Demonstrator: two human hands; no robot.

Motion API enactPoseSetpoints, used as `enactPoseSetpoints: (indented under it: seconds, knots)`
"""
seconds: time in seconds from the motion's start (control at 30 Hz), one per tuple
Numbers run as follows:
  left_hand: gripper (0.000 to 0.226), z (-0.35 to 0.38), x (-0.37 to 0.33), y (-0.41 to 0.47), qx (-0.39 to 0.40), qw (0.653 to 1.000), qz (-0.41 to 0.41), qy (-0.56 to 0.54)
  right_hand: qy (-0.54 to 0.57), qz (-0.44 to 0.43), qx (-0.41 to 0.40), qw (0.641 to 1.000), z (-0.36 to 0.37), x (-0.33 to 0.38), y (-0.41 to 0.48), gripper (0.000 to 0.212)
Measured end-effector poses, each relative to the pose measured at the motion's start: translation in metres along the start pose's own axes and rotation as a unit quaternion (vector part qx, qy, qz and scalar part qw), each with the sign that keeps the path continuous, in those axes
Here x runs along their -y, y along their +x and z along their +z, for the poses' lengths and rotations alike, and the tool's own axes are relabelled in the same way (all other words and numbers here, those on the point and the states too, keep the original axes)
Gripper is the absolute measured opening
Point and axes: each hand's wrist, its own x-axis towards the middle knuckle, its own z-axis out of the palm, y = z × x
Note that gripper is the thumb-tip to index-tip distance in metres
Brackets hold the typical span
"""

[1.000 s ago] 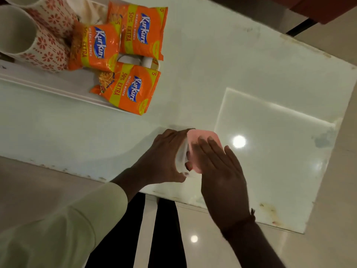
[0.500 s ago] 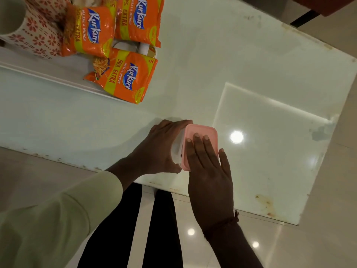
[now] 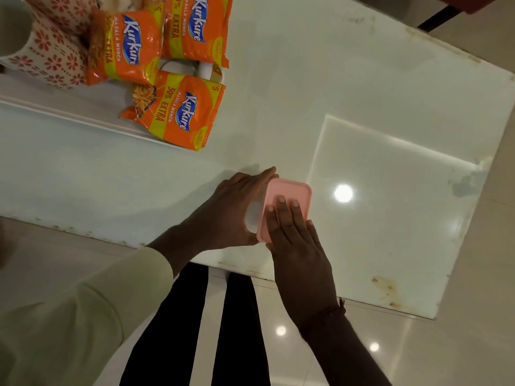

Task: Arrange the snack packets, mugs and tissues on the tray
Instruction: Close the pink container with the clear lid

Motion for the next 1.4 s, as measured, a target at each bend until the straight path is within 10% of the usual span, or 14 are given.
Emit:
enactPoseSetpoints:
  seconds: [0.2,0.37,0.5,0.67,1.13,1.4]
  knots:
    - [0.099,-0.015,-0.010,-0.015,0.038,0.994,-0.068,-0.074,0.011,-0.003,0.001,1.000,0.008,-0.002,-0.002,0.079]
    - [0.038,-0.004,-0.029,-0.020,-0.109,0.951,-0.191,-0.218,0.126,0.022,-0.080,0.989,-0.004,-0.005,-0.003,0.060]
    - [0.028,-0.002,-0.039,-0.004,-0.183,0.907,-0.251,-0.286,0.353,0.244,-0.210,0.878,-0.024,-0.014,0.016,0.041]
    - [0.019,-0.005,-0.046,0.019,-0.201,0.878,-0.295,-0.320,0.593,0.399,-0.031,0.698,-0.034,-0.045,0.053,0.025]
    - [0.022,-0.006,-0.042,0.020,-0.212,0.931,-0.234,-0.181,0.612,0.393,-0.089,0.680,-0.017,-0.041,0.048,0.017]
    - [0.034,0.018,-0.048,-0.032,-0.192,0.893,-0.318,-0.253,0.617,0.409,-0.066,0.669,-0.011,-0.023,-0.004,0.018]
